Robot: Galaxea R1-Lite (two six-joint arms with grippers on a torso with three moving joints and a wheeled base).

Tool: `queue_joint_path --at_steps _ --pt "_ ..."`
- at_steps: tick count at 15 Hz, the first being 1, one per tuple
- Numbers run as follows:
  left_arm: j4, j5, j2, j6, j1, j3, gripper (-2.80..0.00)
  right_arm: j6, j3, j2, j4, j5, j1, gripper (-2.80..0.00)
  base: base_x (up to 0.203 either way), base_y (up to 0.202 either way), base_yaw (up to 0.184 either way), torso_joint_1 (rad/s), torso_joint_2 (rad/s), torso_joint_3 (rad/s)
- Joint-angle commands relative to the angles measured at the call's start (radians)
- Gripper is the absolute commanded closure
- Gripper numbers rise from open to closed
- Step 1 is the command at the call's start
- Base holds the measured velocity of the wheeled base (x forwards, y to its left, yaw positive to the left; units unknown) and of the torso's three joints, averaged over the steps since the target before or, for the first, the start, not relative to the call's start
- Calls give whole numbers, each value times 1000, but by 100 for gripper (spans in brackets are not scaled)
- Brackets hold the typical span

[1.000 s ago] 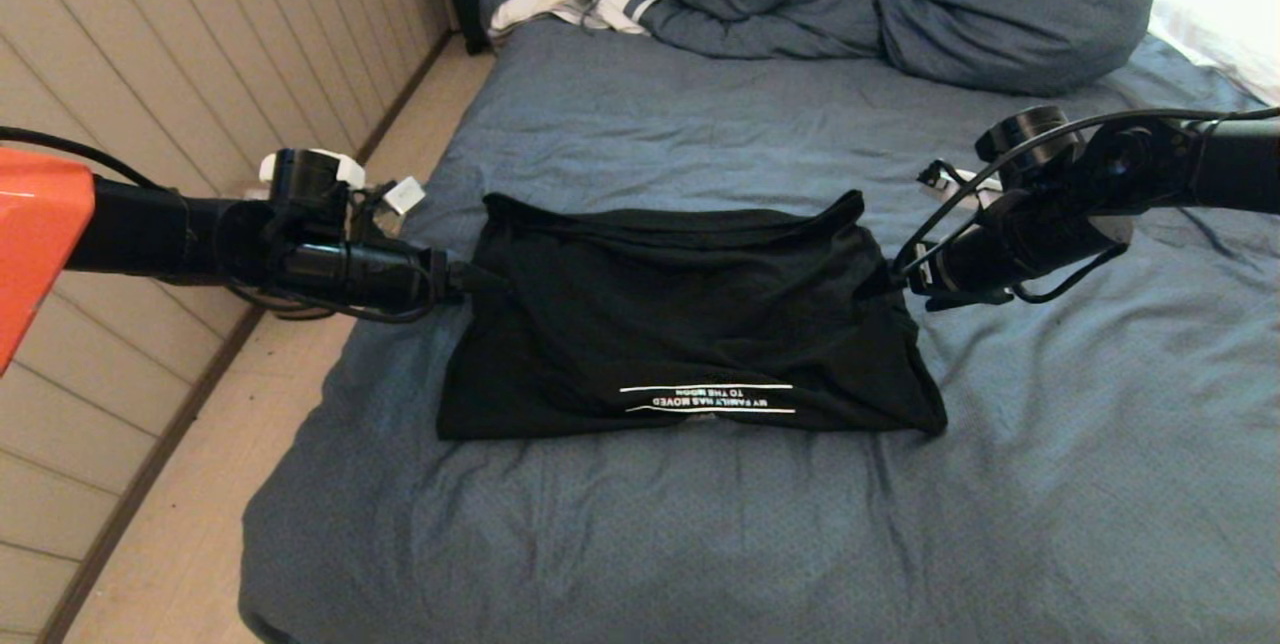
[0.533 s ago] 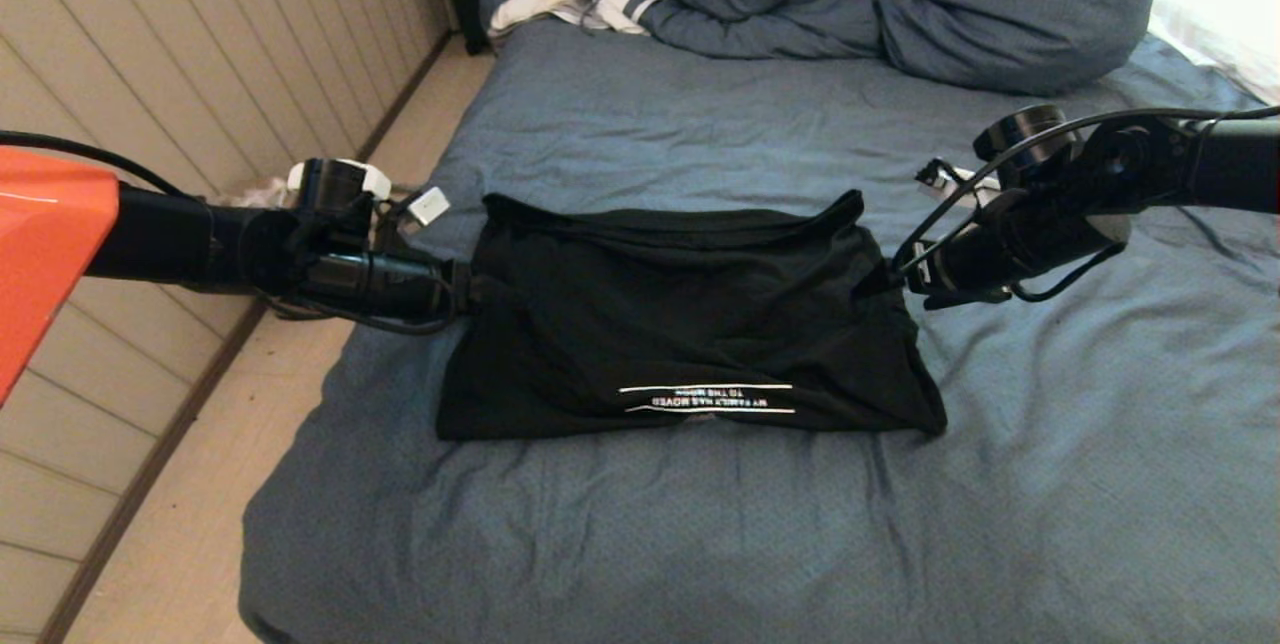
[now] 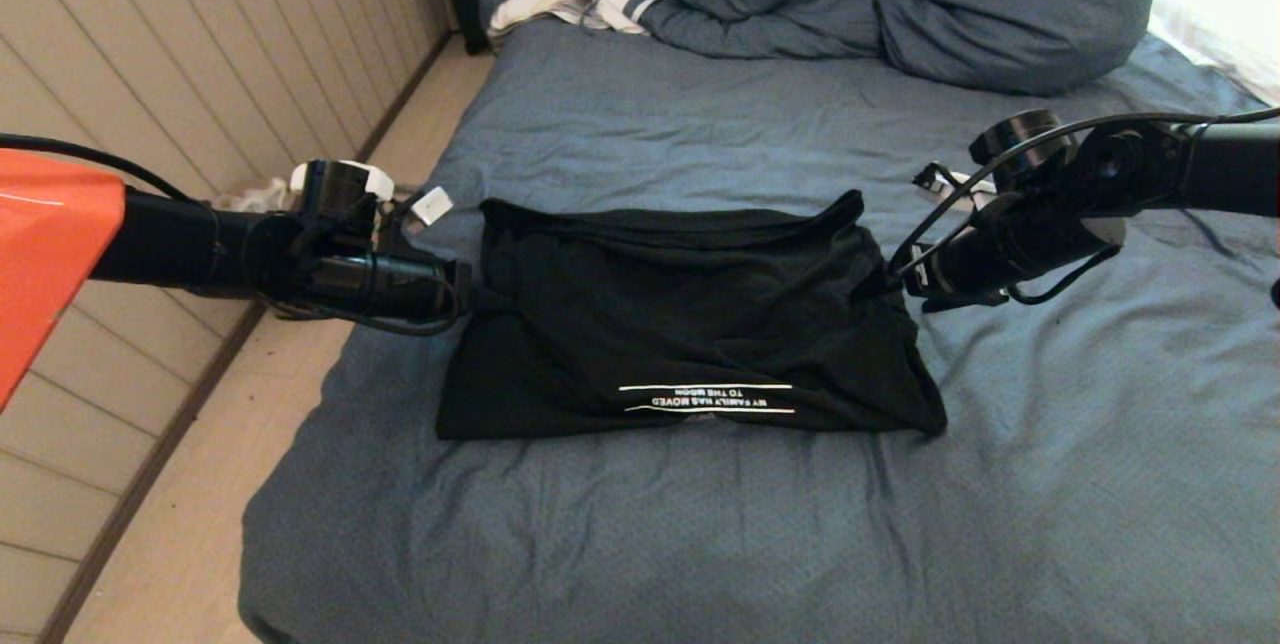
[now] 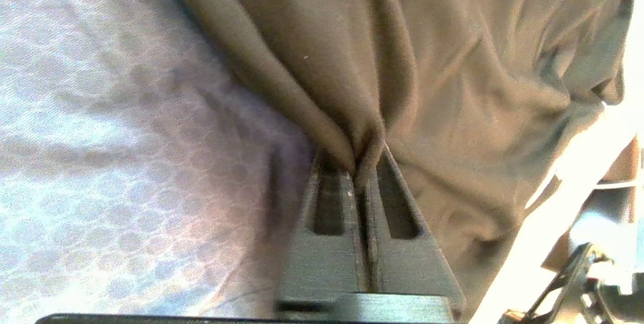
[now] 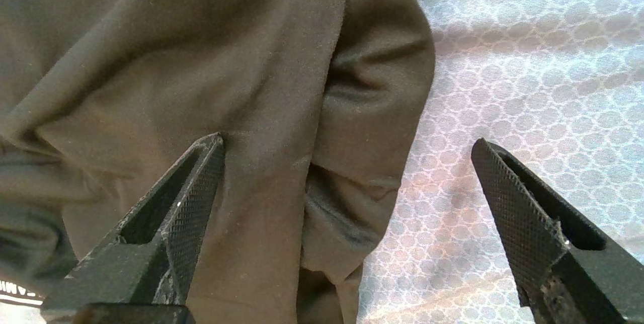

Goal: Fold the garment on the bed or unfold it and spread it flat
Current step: Fold the black T-shirt

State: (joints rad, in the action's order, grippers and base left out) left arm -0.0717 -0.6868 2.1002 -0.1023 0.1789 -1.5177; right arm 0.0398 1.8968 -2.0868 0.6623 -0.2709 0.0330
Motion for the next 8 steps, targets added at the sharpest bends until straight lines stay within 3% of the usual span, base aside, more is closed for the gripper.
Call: queue_joint_path --at_steps 1,8 --pt "0 -3 -2 0 1 -1 0 0 -2 -6 3 -2 1 -280 0 0 0 0 0 0" --pt "0 -2 1 0 2 -1 0 0 -19 -29 3 -2 24 -280 0 0 0 0 0 0"
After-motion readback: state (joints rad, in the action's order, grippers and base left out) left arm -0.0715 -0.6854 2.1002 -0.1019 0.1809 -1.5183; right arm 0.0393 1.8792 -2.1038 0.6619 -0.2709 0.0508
